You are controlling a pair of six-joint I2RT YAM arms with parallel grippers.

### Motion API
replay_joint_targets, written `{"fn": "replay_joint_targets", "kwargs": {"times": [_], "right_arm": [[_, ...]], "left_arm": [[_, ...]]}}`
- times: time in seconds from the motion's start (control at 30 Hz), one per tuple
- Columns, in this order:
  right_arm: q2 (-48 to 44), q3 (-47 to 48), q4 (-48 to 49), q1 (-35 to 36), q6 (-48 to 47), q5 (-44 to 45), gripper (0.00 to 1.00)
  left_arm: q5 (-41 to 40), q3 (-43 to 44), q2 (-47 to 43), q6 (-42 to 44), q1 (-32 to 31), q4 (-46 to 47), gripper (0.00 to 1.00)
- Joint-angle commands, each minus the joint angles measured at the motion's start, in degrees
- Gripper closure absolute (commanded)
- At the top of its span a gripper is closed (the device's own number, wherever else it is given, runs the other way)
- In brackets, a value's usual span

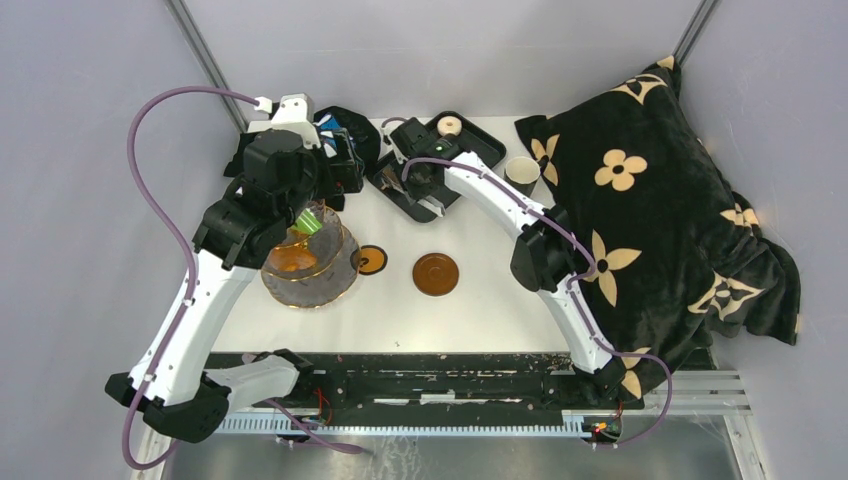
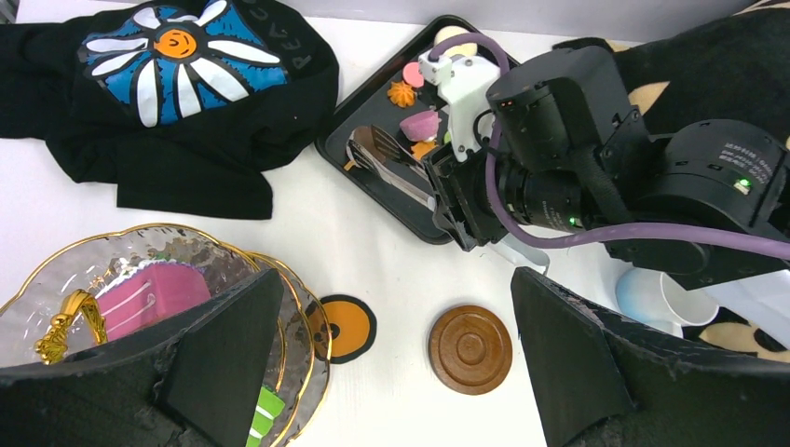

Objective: Serve the afternoon tea

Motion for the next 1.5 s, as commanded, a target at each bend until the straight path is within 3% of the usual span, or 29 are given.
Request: {"fn": "replay_joint_targets", "kwargs": {"times": [0.0,0.23,0.6,0.9,1.07,1.27,1.47], "right_arm": [[-0.26,2.68,0.56,0.61,-0.95,3.76,0.61],[-3.92,-0.88,2.90,0.61,0.00,4.51,0.98],[-15.57,-13.95,12.01,-1.76,6.82,-3.55,0.99],[-32.17,-36.97,27.21,-6.52,15.89,-24.50,0.99],[-38.49,-45.18,32.76,-7.13,22.21,-34.37,0.99],[-41.58,-54.27,45.65,-7.02,35.46,-47.51,0.99],[-42.27,-59.62,54.00,-5.32,41.51,-52.05,0.99]], "left_arm": [[-1.04,1.18,-1.67,3.66,-0.14,0.45,0.01],[-0.81,1.30,-1.48,3.68,-0.14,0.54,0.01],[-0.72,1.66,-1.49,4.03,-0.18,0.59,0.01],[-2.98,3.09,-2.52,4.90,-0.14,0.21,0.01],[-5.00,4.17,-3.51,5.40,-0.14,-0.17,0.01],[-5.35,3.83,-4.71,4.52,-0.10,-0.07,0.01],[-5.00,3.44,-5.44,3.61,-0.18,-0.07,0.01]]}}
